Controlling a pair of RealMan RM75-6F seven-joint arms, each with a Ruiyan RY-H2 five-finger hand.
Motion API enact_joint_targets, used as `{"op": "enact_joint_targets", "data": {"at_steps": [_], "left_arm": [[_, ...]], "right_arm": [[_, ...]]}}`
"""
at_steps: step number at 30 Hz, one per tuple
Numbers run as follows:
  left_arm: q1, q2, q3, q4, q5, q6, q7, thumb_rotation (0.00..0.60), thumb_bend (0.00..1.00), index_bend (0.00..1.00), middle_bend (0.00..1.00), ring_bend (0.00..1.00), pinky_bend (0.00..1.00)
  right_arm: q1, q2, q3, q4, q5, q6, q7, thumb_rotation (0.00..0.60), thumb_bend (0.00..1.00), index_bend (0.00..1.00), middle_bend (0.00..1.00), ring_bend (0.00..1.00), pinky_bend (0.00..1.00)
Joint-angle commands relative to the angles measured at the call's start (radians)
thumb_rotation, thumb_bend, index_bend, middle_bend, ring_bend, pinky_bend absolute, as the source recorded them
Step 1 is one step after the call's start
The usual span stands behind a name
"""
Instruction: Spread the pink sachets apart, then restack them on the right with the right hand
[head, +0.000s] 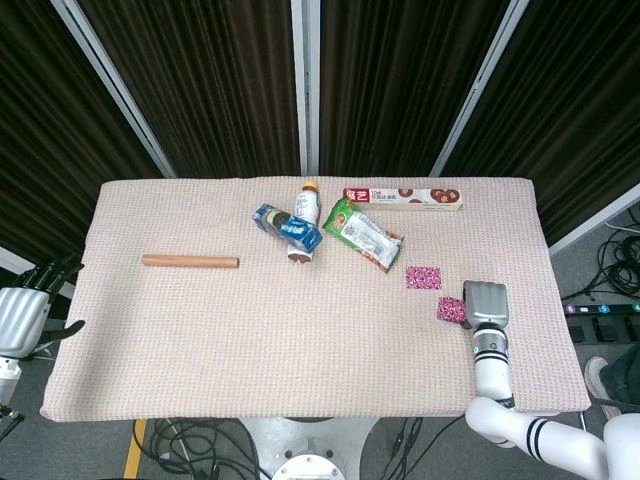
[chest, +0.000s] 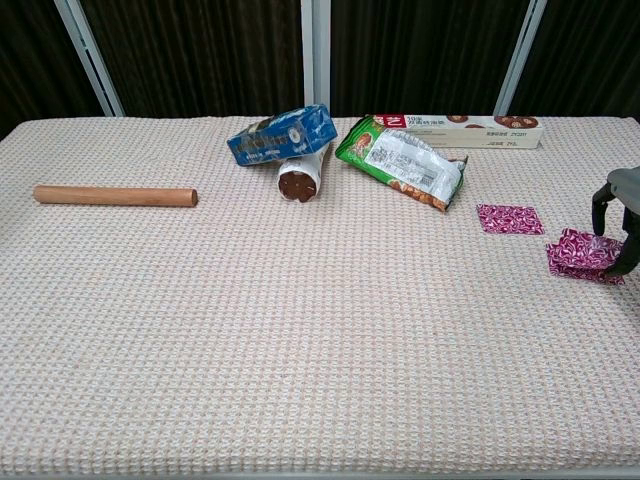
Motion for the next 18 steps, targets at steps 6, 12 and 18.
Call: {"op": "enact_joint_targets", "data": {"at_steps": [6,12,18], "left_arm": [[0.0,0.002,-0.001,-0.002,-0.001,0.001,0.0,0.6,0.09,0.25,0.22,0.19,0.29],[0.0,0.002,-0.001,-0.002,-0.002,0.0,0.0,0.6,0.09,0.25,0.22,0.19,0.29],[0.003,0.002,-0.001,0.002,-0.005,0.001,-0.002,0.6,0.09,0.25,0.22,0.19,0.29]], "right_arm": [[0.005,-0.01,0.003,0.011,0.009,-0.01,-0.008,0.6,0.01,0.49,1.0,1.0,0.96],[0.009,-0.013,0.004,0.014,0.019,-0.013,-0.019,0.6,0.01,0.48,1.0,1.0,0.96],[0.012,-0.018,0.004,0.018,0.036,-0.017,-0.034,0.6,0.0,0.44,1.0,1.0,0.96]]}}
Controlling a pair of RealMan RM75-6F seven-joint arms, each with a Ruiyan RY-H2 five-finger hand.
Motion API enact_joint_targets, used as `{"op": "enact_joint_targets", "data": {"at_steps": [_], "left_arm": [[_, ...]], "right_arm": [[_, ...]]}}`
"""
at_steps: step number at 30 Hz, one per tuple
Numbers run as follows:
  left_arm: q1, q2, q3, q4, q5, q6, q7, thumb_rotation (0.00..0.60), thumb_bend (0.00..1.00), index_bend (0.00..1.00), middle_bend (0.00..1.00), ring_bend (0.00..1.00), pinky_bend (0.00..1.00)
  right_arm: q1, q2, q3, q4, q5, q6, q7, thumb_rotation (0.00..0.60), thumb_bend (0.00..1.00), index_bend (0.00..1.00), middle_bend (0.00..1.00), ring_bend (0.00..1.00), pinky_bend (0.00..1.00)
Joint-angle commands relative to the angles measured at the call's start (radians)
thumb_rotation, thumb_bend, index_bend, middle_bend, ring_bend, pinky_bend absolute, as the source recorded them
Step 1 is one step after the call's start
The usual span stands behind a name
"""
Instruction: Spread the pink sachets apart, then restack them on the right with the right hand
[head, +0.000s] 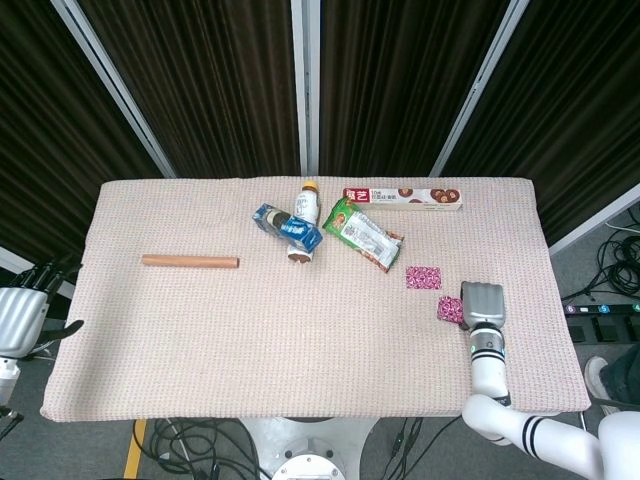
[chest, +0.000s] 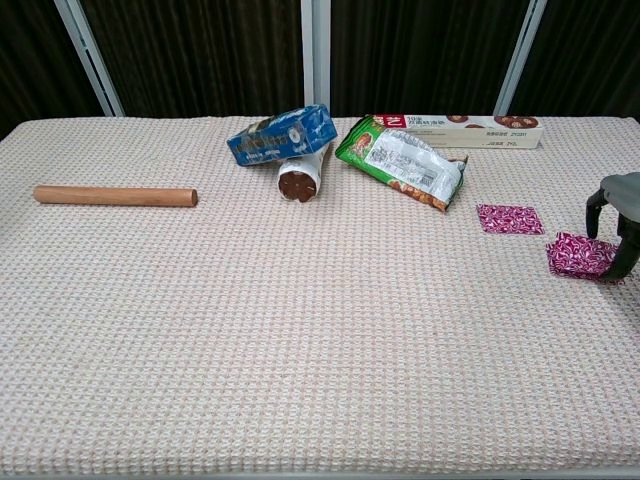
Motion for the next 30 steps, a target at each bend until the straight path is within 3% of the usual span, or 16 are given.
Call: {"op": "enact_joint_targets", "data": {"at_steps": [1,30], "left_arm": [[0.001,0.0,0.0,0.001,0.0,0.001,-0.001,0.6,0.09,0.25,0.22,0.19,0.29],[0.004,0.002,-0.004,0.002,0.0,0.01,-0.008,0.6,0.09,0.25,0.22,0.19,0.29]], "right_arm": [[0.001,-0.002,0.0,0.003,0.003,-0.002,-0.002,0.6,0.0,0.44,1.0,1.0,0.96],[0.018,-0.015,0.001,0.022,0.021,-0.021,-0.023,0.6,0.0,0.39,1.0,1.0,0.96]]}}
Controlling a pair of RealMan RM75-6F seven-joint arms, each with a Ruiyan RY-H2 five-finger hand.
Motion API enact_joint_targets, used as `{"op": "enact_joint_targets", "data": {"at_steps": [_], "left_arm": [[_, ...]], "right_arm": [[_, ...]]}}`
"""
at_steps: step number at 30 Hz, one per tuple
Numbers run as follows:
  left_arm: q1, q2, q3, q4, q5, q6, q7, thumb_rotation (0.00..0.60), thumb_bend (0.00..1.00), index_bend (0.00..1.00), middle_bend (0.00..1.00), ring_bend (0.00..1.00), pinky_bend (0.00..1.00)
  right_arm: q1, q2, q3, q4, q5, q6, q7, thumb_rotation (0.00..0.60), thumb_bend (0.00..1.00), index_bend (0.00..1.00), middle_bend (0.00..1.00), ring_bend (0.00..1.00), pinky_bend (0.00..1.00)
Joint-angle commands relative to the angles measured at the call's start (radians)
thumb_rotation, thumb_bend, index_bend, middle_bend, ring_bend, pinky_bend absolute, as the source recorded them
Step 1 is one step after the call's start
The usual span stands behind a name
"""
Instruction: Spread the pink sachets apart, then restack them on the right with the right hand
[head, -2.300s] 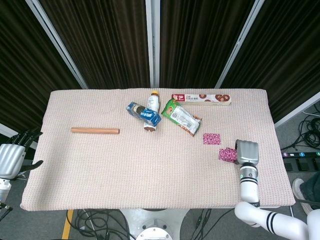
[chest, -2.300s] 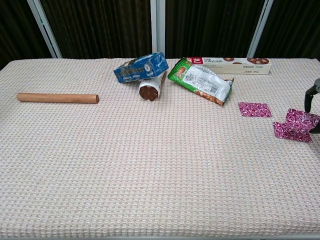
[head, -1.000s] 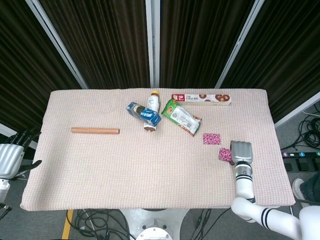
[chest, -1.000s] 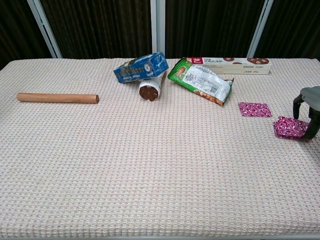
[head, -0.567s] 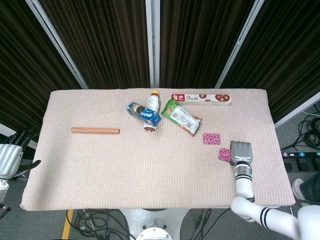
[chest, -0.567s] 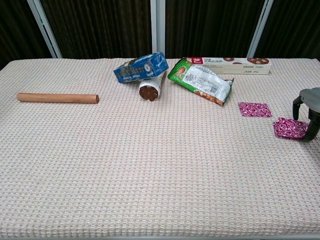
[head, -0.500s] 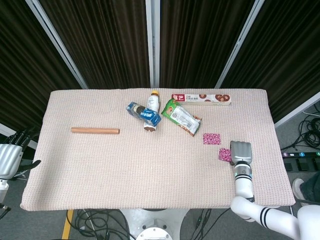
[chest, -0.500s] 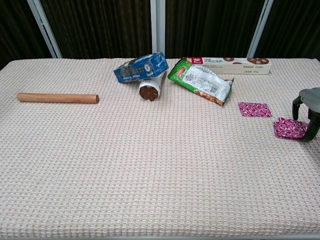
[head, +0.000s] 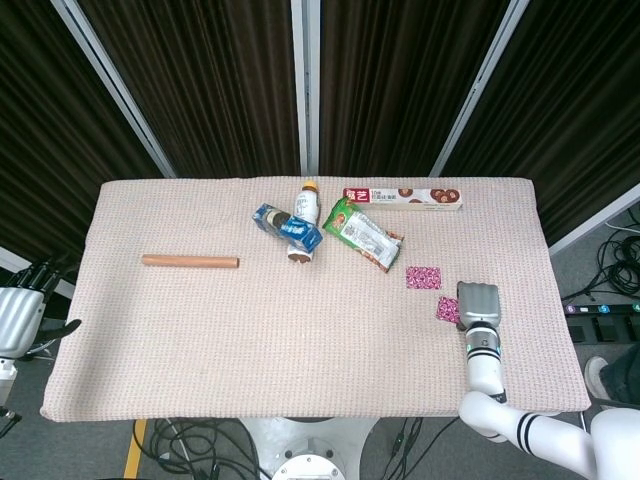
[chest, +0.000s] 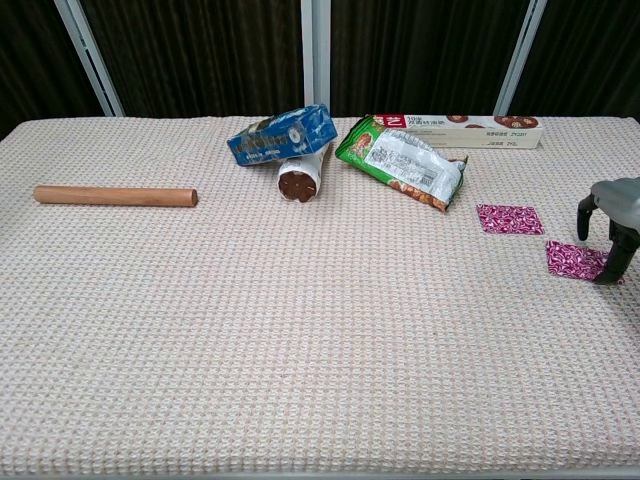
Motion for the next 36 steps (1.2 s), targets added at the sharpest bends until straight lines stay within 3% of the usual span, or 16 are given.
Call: {"op": "enact_joint_targets", "data": {"at_steps": [1,14,25,36], "left_arm": [[0.0,0.0,-0.001,-0.001,0.0,0.001,-0.001,0.6,0.09,0.25,0.22,0.19,0.29],[-0.002,0.001,-0.001,-0.007,0.004,0.003,0.006,0.6,0.09,0.25,0.22,0.19,0.29],[0.002,0.015,-0.006,-0.022,-0.003,0.007,0.021,0.6,0.09,0.25,0.22,0.19,0.29],[-0.001,0.015,-0.006,-0.021,-0.014,-0.011,0.033,0.6,0.09,0.25,0.22,0.19,0.29]], "right_arm": [[0.001,0.005,0.001,-0.008,0.002,0.001,-0.002,0.6,0.0,0.39,1.0,1.0,0.96],[0.042,0.045,0.043,-0.087,-0.042,0.04,-0.012,0.6,0.0,0.39,1.0,1.0,0.96],[0.161,-0.011,0.067,0.125,-0.06,-0.131,-0.016,0.6,0.0,0.39,1.0,1.0,0.95],[0.196,-0.106,0.056,0.312,-0.018,-0.24,0.011,0.6,0.0,0.37,1.0,1.0,0.95]]}}
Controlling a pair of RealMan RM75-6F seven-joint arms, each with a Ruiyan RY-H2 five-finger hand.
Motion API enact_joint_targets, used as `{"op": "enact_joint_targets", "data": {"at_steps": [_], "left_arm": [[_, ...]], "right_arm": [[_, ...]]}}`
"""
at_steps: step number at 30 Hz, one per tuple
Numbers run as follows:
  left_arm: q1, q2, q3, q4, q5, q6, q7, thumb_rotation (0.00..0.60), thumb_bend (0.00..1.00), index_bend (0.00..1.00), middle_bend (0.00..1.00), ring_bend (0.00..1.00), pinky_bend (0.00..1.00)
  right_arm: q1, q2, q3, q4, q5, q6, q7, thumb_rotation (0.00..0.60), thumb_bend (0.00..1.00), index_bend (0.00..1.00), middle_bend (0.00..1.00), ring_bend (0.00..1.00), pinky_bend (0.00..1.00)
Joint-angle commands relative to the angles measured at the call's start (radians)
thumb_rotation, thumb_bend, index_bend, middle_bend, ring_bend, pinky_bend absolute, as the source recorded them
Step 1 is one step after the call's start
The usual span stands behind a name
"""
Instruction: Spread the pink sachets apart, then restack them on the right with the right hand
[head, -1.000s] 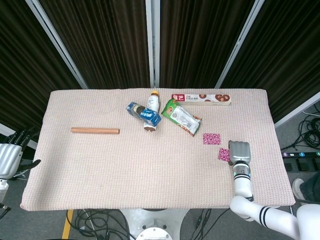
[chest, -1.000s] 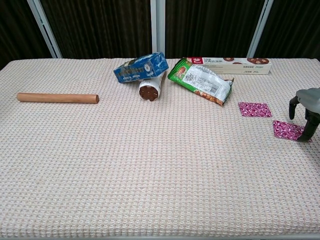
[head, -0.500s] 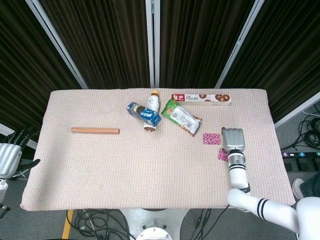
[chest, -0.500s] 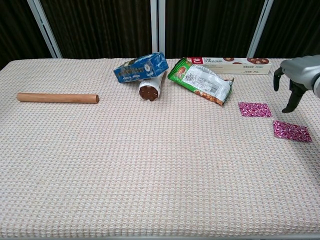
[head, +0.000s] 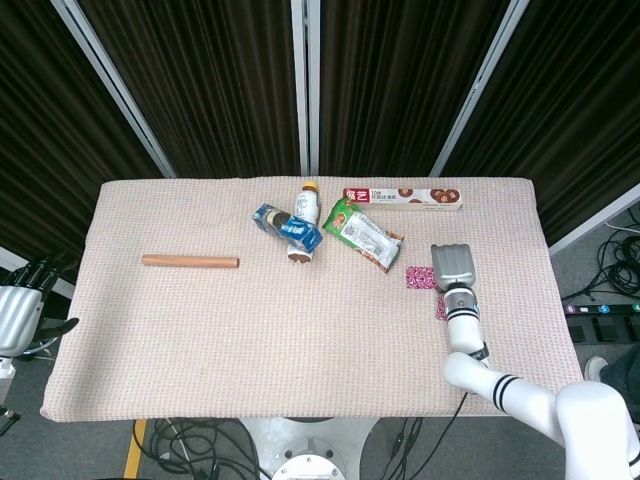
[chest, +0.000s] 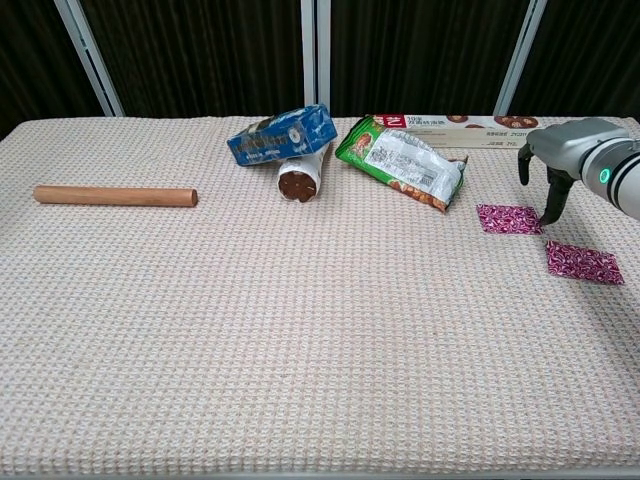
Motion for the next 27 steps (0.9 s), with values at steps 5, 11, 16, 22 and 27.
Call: {"op": "enact_joint_targets", "data": {"at_steps": [5,11,16,22,27], "left_arm": [[-0.001,-0.002,0.0,-0.001,0.0,-0.002,0.007,0.6,0.09,0.25,0.22,0.19,0.29],[-0.003,-0.002,0.0,-0.003,0.001,-0.003,0.011,0.6,0.09,0.25,0.22,0.19,0.29],[-0.003,-0.003,-0.001,-0.001,-0.001,-0.006,0.008,0.6,0.09,0.25,0.22,0.19,0.29],[-0.002,-0.004,0.0,0.002,-0.002,-0.006,0.005,0.6,0.09,0.25,0.22,0.19,0.29],[-0.003,-0.005,-0.001,0.004,-0.003,-0.007,0.004,0.6,0.09,0.25,0.22,0.19,0.29]], "right_arm": [[0.016,-0.046,-0.006,0.075,0.017,-0.043,0.013,0.6,0.0,0.37,1.0,1.0,0.95],[0.027,-0.06,-0.002,0.101,0.02,-0.058,0.014,0.6,0.0,0.37,1.0,1.0,0.95],[0.035,-0.067,-0.003,0.113,0.035,-0.068,0.0,0.6,0.0,0.37,1.0,1.0,0.95],[0.044,-0.079,-0.003,0.129,0.053,-0.075,-0.02,0.6,0.0,0.37,1.0,1.0,0.95],[0.052,-0.089,-0.003,0.144,0.075,-0.083,-0.041,0.6,0.0,0.38,1.0,1.0,0.95]]}}
